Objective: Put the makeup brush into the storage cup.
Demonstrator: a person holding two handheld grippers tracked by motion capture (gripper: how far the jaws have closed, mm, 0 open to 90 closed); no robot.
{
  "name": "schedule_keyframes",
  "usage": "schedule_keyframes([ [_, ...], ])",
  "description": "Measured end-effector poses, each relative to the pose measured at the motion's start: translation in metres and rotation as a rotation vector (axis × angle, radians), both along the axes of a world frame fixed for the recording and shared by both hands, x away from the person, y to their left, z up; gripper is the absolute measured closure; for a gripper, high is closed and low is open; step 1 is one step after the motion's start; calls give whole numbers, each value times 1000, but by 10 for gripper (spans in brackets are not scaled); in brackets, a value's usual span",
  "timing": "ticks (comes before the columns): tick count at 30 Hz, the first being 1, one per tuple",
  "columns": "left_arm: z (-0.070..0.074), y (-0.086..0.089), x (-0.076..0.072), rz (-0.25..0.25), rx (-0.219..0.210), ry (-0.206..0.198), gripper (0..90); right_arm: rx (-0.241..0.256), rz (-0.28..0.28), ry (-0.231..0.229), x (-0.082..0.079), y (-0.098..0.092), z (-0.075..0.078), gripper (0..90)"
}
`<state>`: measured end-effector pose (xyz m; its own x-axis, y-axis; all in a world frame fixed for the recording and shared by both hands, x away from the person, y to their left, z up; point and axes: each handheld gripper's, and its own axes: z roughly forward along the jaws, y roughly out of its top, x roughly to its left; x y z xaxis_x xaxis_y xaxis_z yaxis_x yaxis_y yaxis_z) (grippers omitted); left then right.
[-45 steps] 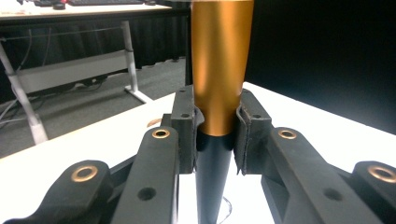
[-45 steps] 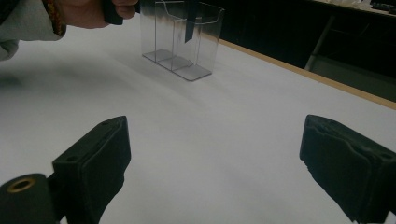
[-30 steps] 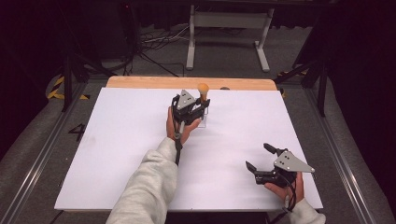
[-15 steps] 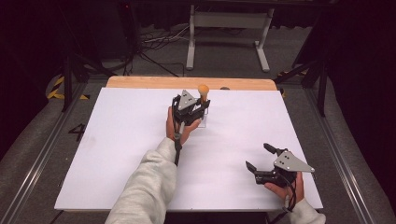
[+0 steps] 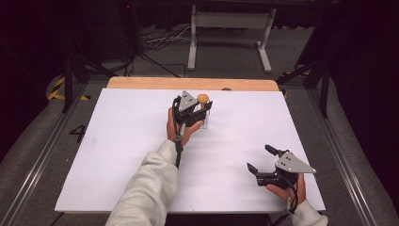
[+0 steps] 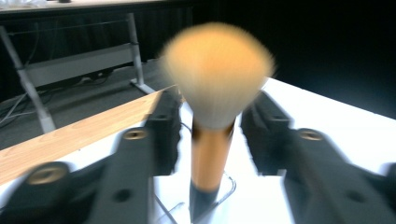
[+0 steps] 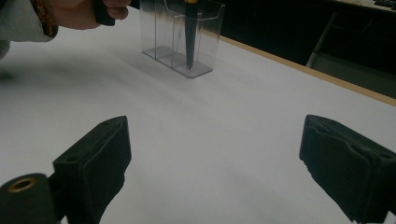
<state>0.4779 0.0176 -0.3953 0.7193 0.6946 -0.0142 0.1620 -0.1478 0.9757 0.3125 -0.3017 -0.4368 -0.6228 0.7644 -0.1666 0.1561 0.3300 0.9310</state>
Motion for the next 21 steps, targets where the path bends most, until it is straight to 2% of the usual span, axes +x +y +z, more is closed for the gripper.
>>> schedule_keyframes([
  [2, 2, 2, -4, 6, 26, -20, 529, 2, 3, 4, 0, 1, 0, 98],
  [3, 3, 4, -6, 5, 38, -24, 483, 3, 3, 7, 1, 1, 0, 98],
  [9, 12, 16, -12, 26, 38, -64, 423, 1, 3, 4, 0, 2, 1, 99],
  [11, 14, 18, -15, 41, 52, -73, 350, 1, 4, 3, 0, 2, 1, 99],
  [21, 19, 24, -25, 40, 107, -107, 202, -8, 4, -1, 0, 4, 2, 100],
])
